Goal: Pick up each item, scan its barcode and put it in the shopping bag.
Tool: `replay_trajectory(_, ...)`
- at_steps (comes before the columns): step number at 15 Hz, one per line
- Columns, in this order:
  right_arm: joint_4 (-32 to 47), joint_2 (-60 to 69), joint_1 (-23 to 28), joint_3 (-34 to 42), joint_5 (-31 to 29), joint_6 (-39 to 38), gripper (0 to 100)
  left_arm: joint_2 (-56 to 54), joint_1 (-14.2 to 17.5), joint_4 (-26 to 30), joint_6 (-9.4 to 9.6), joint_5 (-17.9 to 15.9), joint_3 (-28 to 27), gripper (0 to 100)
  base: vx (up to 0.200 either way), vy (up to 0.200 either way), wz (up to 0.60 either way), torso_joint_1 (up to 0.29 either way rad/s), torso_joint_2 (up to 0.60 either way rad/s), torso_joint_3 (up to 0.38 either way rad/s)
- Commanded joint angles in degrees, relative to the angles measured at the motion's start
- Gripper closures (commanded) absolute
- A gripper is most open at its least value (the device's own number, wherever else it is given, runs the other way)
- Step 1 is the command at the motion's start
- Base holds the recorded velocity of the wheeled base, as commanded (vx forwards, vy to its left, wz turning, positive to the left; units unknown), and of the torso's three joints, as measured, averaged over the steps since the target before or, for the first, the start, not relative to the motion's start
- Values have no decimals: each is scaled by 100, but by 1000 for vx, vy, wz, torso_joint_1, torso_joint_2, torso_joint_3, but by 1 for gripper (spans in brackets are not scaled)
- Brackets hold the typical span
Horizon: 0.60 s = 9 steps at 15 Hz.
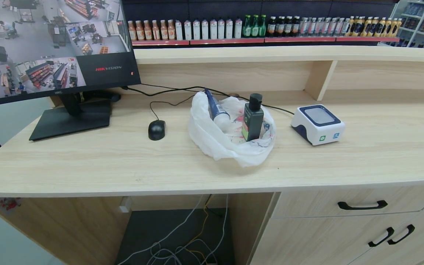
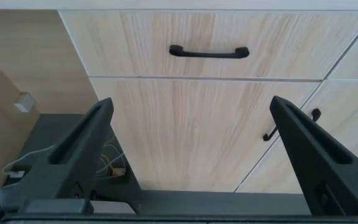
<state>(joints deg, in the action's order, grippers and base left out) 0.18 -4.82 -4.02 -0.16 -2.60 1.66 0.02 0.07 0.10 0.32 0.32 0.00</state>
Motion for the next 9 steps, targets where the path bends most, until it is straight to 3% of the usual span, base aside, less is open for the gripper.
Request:
replay_trajectory(1, -1, -37, -2, -2, 5, 1, 0, -2, 1, -1, 3, 3, 0, 0, 0, 0, 0, 0, 0, 0)
replay_trajectory(5, -1, -37, -2, -2, 5, 10, 0, -2, 1, -1, -5, 3, 0, 0, 0, 0, 0, 0, 0, 0)
replay_trajectory(9, -1, -37, -2, -2, 5, 10, 0, -2, 1, -10, -84, 3, 0, 0, 0, -200, 0, -4, 2, 4)
